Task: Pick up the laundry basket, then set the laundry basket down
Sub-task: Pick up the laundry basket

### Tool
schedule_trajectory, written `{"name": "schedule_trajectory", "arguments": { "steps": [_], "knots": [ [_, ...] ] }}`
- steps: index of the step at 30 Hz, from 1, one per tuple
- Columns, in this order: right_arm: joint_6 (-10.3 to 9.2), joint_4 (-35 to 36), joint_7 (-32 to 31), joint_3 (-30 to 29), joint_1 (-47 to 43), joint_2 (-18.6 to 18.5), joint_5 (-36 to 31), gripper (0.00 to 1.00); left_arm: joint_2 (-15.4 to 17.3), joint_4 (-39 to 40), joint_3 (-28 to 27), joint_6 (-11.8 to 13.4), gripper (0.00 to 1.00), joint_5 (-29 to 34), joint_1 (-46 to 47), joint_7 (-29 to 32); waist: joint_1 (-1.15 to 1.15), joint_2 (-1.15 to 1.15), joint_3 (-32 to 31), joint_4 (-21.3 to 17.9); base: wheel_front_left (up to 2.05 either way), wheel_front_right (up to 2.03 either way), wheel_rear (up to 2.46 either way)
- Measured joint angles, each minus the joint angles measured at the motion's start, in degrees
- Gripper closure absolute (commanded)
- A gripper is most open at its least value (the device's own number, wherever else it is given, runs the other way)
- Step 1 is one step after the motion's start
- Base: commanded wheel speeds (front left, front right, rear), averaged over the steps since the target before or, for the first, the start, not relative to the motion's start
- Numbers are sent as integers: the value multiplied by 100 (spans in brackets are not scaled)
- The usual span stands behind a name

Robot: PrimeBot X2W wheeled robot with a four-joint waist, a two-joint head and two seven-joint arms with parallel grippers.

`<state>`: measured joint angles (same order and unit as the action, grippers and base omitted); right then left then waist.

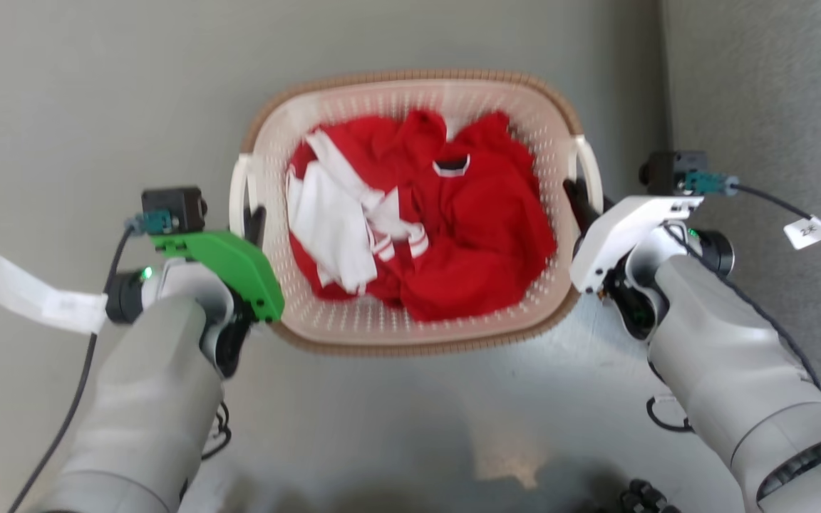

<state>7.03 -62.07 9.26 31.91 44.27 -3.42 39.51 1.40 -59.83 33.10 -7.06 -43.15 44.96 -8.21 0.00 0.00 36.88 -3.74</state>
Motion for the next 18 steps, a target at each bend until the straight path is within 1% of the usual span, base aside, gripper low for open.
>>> {"name": "schedule_trajectory", "arguments": {
  "steps": [4,5,18],
  "knots": [
    [0,-22,-154,120,-78,-1,82,100,0,-55,68,0,100,-170,-151,69,0,0,-232,5,0,0,0],
    [-5,-42,-309,240,-164,-3,201,100,3,-92,135,0,100,-243,-286,145,0,0,-465,13,0,0,0],
    [-10,-112,-858,656,-632,-11,509,100,2,-268,425,0,100,-615,-837,682,0,0,-1483,51,0,0,0]
  ]
}}
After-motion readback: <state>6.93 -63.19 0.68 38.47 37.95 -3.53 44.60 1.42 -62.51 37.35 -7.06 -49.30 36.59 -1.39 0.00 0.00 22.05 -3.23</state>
